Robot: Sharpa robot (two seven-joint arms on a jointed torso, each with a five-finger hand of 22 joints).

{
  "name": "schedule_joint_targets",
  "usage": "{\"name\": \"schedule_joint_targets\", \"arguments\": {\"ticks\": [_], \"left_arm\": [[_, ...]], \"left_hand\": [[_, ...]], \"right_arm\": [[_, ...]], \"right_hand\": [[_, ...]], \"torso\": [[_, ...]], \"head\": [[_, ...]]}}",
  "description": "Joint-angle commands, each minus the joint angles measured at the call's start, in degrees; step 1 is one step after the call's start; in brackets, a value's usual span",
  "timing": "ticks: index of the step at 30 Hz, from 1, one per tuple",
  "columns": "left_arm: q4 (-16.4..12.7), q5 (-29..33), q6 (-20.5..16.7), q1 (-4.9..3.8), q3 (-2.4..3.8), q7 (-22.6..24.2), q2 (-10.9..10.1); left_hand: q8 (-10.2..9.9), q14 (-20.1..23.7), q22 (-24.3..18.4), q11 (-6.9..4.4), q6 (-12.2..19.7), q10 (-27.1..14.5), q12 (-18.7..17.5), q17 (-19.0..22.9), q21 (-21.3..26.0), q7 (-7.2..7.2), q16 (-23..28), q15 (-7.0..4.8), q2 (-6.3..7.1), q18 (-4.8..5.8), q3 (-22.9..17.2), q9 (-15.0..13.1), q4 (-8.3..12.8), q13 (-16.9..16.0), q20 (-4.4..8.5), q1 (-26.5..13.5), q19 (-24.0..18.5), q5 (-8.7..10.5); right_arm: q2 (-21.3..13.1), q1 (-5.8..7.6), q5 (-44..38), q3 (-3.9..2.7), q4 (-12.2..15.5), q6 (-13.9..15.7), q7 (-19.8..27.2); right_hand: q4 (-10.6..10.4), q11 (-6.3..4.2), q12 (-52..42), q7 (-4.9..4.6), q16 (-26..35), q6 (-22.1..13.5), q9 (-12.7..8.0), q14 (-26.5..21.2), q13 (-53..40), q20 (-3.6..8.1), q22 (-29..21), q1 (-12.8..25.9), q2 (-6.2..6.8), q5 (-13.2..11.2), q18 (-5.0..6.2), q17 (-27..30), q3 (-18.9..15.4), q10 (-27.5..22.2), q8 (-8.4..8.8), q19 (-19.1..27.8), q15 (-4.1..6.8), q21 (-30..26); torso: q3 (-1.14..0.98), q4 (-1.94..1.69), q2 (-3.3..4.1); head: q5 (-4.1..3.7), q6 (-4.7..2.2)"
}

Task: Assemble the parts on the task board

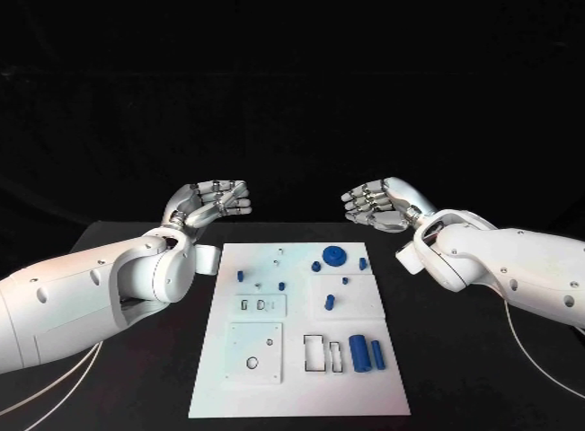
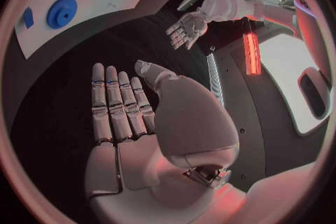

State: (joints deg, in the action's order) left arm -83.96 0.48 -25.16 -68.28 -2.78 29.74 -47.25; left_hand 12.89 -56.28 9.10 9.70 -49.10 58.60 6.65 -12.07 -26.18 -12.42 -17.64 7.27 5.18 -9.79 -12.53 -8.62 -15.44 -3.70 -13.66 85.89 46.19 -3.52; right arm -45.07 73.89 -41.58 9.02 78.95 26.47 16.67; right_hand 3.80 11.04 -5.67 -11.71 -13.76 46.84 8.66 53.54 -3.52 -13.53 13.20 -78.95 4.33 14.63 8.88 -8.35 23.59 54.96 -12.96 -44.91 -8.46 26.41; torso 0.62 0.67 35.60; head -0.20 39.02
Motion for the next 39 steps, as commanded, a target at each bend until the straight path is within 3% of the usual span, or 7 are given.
{"name": "schedule_joint_targets", "arguments": {"ticks": [1,5,11,17,29,33,39], "left_arm": [[-1.6,-3.3,3.8,-0.34,0.15,-1.6,-0.7],[-4.1,-3.8,4.1,-0.59,0.26,-2.3,-2.1],[-8.1,-4.0,4.3,-0.78,0.33,-2.9,-4.1],[-10.8,-3.7,4.0,-0.81,0.35,-2.8,-5.4],[-13.4,-3.4,3.9,-0.89,0.58,-2.9,-6.6],[-13.7,-3.4,4.0,-0.91,0.67,-2.9,-6.7],[-13.9,-3.3,3.9,-0.95,0.75,-2.9,-6.9]], "left_hand": [[0.8,-6.8,0.5,-1.38,-3.1,7.0,-0.5,-2.3,-2.4,0.24,-1.6,-1.94,1.48,-0.78,-3.3,-0.3,-0.5,-0.1,1.65,1.4,5.0,0.22],[0.9,-9.2,0.9,-1.7,-3.9,8.7,-1.2,-3.9,-3.6,0.34,-2.7,-2.58,2.64,-0.74,-4.8,-0.3,-0.7,-0.1,2.37,1.0,6.4,0.21],[0.6,-11.3,1.5,-1.81,-3.9,9.1,-2.0,-5.7,-4.9,0.38,-4.3,-3.01,3.4,-0.71,-5.4,-0.3,-0.9,-0.2,3.0,-0.4,7.6,0.22],[0.6,-11.0,1.5,-1.77,-4.0,9.0,-2.2,-5.9,-5.0,0.37,-4.3,-2.92,3.52,-0.63,-5.5,-0.3,-0.9,-0.2,2.99,-0.7,7.4,0.23],[0.4,-10.8,1.6,-1.65,-4.0,8.7,-2.5,-6.4,-5.1,0.27,-4.6,-2.85,3.48,-0.61,-5.6,-0.3,-1.0,-0.2,2.98,-1.4,7.3,0.22],[0.4,-10.9,1.6,-1.64,-3.9,8.7,-2.5,-6.4,-5.2,0.26,-4.6,-2.85,3.47,-0.61,-5.7,-0.3,-1.0,-0.2,2.99,-1.5,7.3,0.21],[0.4,-10.9,1.6,-1.63,-3.9,8.7,-2.6,-6.6,-5.2,0.25,-4.7,-2.84,3.48,-0.61,-5.7,-0.3,-1.0,-0.2,2.99,-1.6,7.3,0.22]], "right_arm": [[0.3,0.62,-13.6,-0.07,0.2,-1.4,-5.2],[0.8,1.57,-20.9,-0.13,0.5,-3.6,-9.3],[1.4,3.01,-32.3,-0.16,1.9,-7.3,-15.3],[2.6,4.18,-41.2,-0.17,2.8,-11.2,-19.2],[4.9,4.97,-50.5,-0.04,2.6,-15.2,-22.5],[5.4,4.83,-51.4,0.07,2.2,-16.1,-22.8],[5.6,4.41,-51.8,0.19,2.2,-17.3,-22.9]], "right_hand": [[2.8,-2.43,1.5,-0.47,-1.7,6.8,0.7,10.9,-0.3,2.88,8.3,1.0,1.5,0.1,1.0,-2.9,1.8,9.5,-0.19,-1.6,3.11,13.1],[3.0,-3.53,1.9,0.25,-3.8,8.0,1.3,15.9,-0.5,3.74,13.3,2.4,2.42,0.3,1.5,-6.8,2.0,12.3,0.49,-1.5,4.69,20.3],[0.9,-4.39,1.6,1.11,-12.1,7.9,2.1,21.6,-1.2,5.1,15.3,5.2,4.91,-0.3,1.7,-15.4,1.0,11.7,1.18,-6.8,6.37,24.2],[-0.3,-5.28,0.3,1.98,-19.0,9.0,3.8,25.1,-2.6,6.41,17.8,5.4,6.35,3.1,1.6,-22.9,1.9,12.2,0.05,-11.0,7.59,27.7],[-1.9,-5.39,0.0,2.5,-29.4,6.6,5.7,27.4,-4.2,6.74,40.6,5.2,7.97,1.7,-1.99,-31.7,2.3,8.8,0.29,-23.7,7.78,42.9],[-2.3,-5.28,-0.1,2.49,-35.0,6.6,6.3,28.6,-4.5,6.68,44.7,5.2,8.02,1.9,-2.65,-36.8,2.2,7.5,0.04,-26.0,7.69,45.6],[-2.7,-5.24,-0.6,2.52,-40.1,6.4,6.8,29.6,-4.8,6.63,48.7,5.3,8.0,2.0,-3.28,-41.3,1.9,6.6,-0.14,-28.1,7.64,48.1]], "torso": [[0.22,-0.31,1.28],[0.38,-0.69,2.28],[0.5,-1.35,4.07],[0.74,-1.53,5.46],[0.93,-2.18,7.0],[0.93,-2.29,7.26],[0.92,-2.3,7.37]], "head": [[-0.15,-0.02],[-0.4,0.2],[-0.87,-0.29],[-1.02,-0.51],[-1.5,-0.56],[-1.1,-0.56],[-1.17,-0.39]]}}
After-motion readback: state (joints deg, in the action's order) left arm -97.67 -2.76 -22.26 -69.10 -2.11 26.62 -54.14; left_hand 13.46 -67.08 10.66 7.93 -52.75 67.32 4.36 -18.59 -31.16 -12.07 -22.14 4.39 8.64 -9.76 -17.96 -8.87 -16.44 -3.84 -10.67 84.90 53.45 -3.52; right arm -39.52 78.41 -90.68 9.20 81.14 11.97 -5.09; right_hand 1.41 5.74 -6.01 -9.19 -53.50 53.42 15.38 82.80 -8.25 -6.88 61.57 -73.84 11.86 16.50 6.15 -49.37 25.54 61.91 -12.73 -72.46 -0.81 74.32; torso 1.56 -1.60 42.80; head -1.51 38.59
